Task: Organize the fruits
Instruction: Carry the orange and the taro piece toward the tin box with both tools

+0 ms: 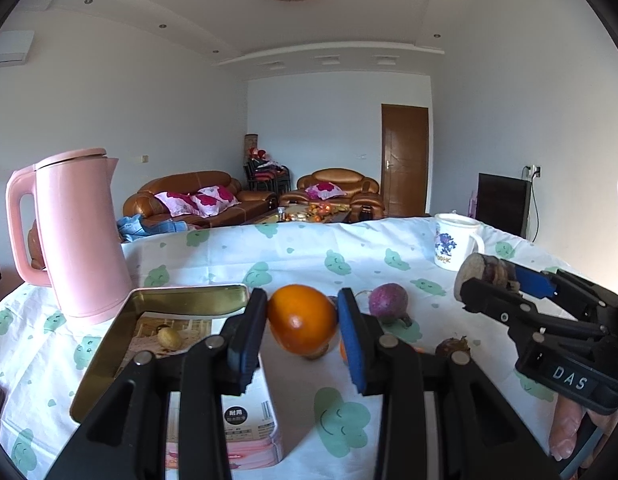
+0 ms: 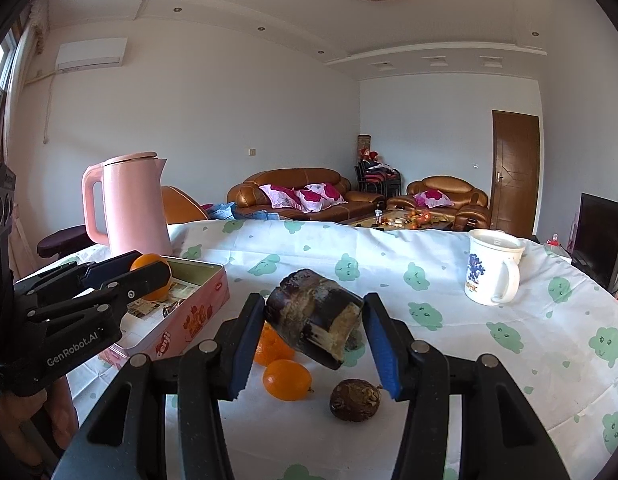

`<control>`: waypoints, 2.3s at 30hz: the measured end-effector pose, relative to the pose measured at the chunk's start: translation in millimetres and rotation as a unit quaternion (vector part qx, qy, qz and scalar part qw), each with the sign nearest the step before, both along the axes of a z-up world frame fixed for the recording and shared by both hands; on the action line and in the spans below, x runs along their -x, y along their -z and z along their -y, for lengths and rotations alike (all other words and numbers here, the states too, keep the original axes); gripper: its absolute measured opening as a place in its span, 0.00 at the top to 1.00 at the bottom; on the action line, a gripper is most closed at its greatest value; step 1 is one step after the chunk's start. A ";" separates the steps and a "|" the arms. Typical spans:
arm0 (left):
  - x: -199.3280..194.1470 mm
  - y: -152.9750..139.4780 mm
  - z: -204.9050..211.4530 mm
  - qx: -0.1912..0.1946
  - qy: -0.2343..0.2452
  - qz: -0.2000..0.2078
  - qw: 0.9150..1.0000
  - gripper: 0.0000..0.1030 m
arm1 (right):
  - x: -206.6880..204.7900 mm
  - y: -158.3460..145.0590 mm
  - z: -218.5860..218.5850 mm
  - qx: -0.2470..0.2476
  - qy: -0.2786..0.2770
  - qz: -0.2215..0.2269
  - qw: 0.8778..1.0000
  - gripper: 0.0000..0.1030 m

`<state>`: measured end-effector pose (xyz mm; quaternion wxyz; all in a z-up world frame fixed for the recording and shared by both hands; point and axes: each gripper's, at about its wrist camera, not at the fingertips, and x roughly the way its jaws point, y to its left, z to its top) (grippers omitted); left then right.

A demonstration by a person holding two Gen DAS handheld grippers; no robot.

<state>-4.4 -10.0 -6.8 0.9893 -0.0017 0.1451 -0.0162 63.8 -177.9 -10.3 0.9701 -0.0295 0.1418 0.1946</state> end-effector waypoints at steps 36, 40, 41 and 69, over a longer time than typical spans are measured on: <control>-8.2 1.6 -44.6 0.006 -0.059 -0.033 0.998 0.64 | -16.8 -8.5 -55.0 0.031 -0.067 -0.010 0.997 0.49; -9.4 0.3 -56.8 0.010 -0.073 -0.038 0.997 0.64 | -19.6 -14.3 -66.0 0.032 -0.084 -0.011 0.996 0.49; -9.7 0.3 -59.8 0.012 -0.077 -0.040 0.996 0.64 | -20.6 -15.5 -68.1 0.031 -0.087 -0.013 0.996 0.49; -25.1 7.5 -103.1 0.013 -0.115 -0.091 0.989 0.64 | -49.2 -18.7 -137.9 0.050 -0.155 -0.043 0.986 0.49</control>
